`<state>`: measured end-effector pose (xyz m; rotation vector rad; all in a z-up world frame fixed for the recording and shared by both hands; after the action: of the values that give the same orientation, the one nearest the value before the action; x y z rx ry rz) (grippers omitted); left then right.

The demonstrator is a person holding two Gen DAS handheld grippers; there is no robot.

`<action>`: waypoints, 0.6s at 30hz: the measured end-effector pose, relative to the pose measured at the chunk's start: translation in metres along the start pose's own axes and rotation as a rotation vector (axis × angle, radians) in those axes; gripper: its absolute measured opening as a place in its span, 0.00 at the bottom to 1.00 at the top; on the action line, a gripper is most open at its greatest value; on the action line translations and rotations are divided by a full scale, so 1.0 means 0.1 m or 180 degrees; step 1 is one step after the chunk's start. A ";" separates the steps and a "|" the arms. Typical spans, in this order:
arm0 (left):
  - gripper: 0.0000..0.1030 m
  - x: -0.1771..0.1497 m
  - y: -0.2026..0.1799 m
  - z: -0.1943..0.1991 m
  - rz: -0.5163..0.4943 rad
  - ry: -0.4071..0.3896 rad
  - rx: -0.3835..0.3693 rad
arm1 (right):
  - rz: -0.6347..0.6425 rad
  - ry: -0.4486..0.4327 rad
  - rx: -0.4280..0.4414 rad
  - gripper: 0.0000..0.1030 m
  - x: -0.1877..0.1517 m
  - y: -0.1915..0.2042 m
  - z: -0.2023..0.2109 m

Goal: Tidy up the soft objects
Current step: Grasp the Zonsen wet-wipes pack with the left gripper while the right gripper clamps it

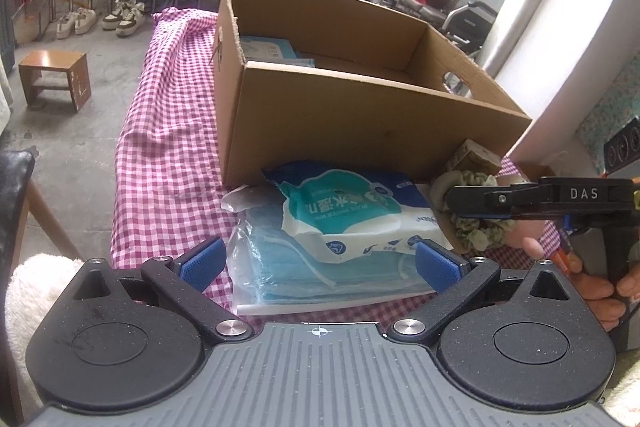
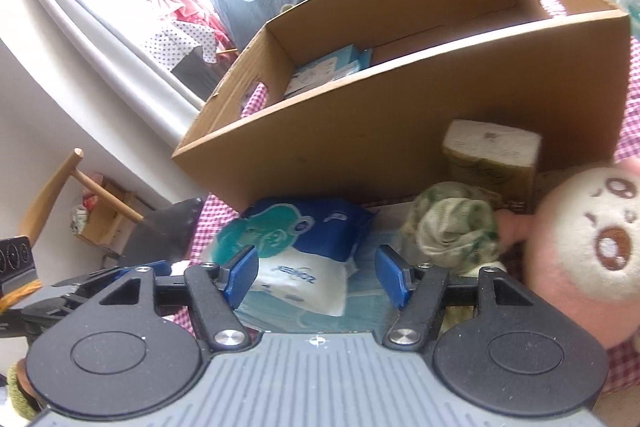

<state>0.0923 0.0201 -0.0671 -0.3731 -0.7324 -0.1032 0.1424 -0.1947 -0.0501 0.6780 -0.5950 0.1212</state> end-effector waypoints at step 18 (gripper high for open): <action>0.99 0.17 -0.21 -0.51 -0.0261 0.0295 -0.0351 | -0.0373 0.0352 0.0051 0.72 0.13 0.09 -0.33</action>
<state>0.1331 -0.0171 -0.0842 -0.4406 -0.6519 -0.2376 0.1665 -0.1684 -0.0586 0.7153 -0.4475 0.0539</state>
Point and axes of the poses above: each gripper's, at about its wrist camera, not at the fingertips, and z roughly against the way its jaws point, y to its left, x to its top, the point moved 6 cm from there along -z, roughly the way its jaws point, and after that the axes turned 1 degree about -z, right-handed, at the moved point
